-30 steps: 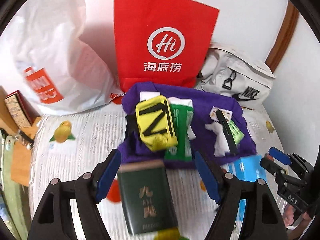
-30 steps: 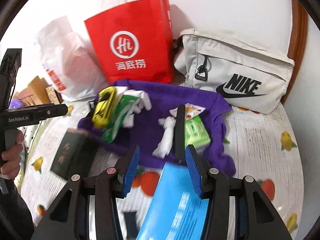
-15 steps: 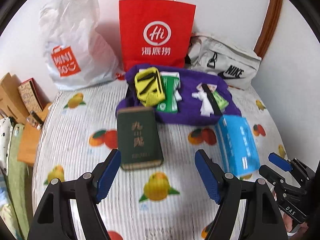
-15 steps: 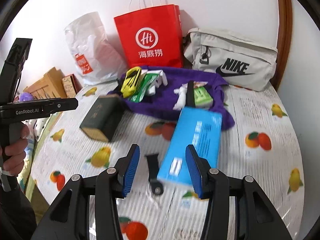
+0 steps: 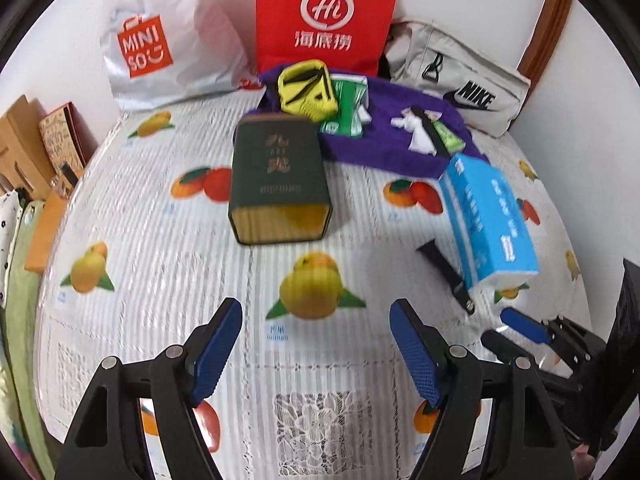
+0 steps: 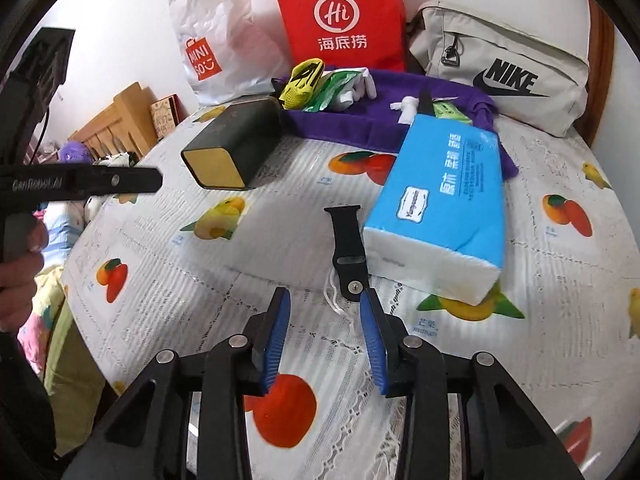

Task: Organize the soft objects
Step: 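Move the right tool to the second black strap while the left tool heads to the white mesh cloth, then grasp the black watch strap with the right tool while the left tool grasps the white mesh cloth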

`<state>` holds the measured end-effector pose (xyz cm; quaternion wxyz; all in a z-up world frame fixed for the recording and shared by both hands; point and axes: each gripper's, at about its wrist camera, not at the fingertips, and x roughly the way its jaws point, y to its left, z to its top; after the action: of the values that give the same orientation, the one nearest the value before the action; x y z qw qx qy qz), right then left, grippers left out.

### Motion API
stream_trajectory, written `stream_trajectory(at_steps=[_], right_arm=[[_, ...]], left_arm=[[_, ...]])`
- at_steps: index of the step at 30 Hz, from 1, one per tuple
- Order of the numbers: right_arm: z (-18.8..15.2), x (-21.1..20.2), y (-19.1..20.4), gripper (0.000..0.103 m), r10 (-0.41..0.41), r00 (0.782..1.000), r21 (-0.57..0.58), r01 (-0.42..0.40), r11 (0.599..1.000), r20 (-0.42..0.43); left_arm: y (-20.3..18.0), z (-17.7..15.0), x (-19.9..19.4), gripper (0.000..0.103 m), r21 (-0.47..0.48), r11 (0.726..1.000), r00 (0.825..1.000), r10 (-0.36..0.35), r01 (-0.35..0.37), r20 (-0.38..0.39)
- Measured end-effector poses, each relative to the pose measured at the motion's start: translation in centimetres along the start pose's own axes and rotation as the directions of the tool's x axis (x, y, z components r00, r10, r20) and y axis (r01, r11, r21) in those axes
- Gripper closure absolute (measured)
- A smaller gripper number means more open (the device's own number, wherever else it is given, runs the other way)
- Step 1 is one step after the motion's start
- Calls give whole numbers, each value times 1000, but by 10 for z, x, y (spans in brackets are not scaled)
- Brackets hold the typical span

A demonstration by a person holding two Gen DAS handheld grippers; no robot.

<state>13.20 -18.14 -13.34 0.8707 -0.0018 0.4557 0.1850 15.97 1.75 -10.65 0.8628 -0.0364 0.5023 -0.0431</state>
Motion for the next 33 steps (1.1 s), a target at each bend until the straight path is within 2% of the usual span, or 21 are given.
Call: stream_trajectory(at_steps=[2,6,18,19,22,24,26,33], right_arm=[[-1,9,-3,67,7,1000,5,-7,1000,-8],[-2,22,-9,79,3,1000,28,-3,1000,-11],[1,43,-14,80,-31,1000,50,31,998,-3],[2,45,-14,83,-34,999,47,34,998,-6],[5,47,-8,84,-62,998,13,62,998,-10],[4,45,-8,84,-56,998,26,57,998,-7],[2,39,-8,90,-45,999,24,45,999,-10],[-15,19,-6,90,-58,997,11,59,998,-47]], left_arm=[[1,-5,7,28,-8,1000,1000,3,-3,-18],[1,-10,15,28,-5,1000,999,5,-5,-38],[0,-13,37,28,3,1000,996,-16,17,-85],[1,-13,39,28,-1,1000,996,-19,19,-88],[3,-14,42,28,-12,1000,995,-22,21,-99],[3,-16,43,28,-12,1000,994,-30,29,-101],[4,-17,42,28,-8,999,995,-32,31,-98],[6,-22,38,28,-9,998,994,-55,55,-90]])
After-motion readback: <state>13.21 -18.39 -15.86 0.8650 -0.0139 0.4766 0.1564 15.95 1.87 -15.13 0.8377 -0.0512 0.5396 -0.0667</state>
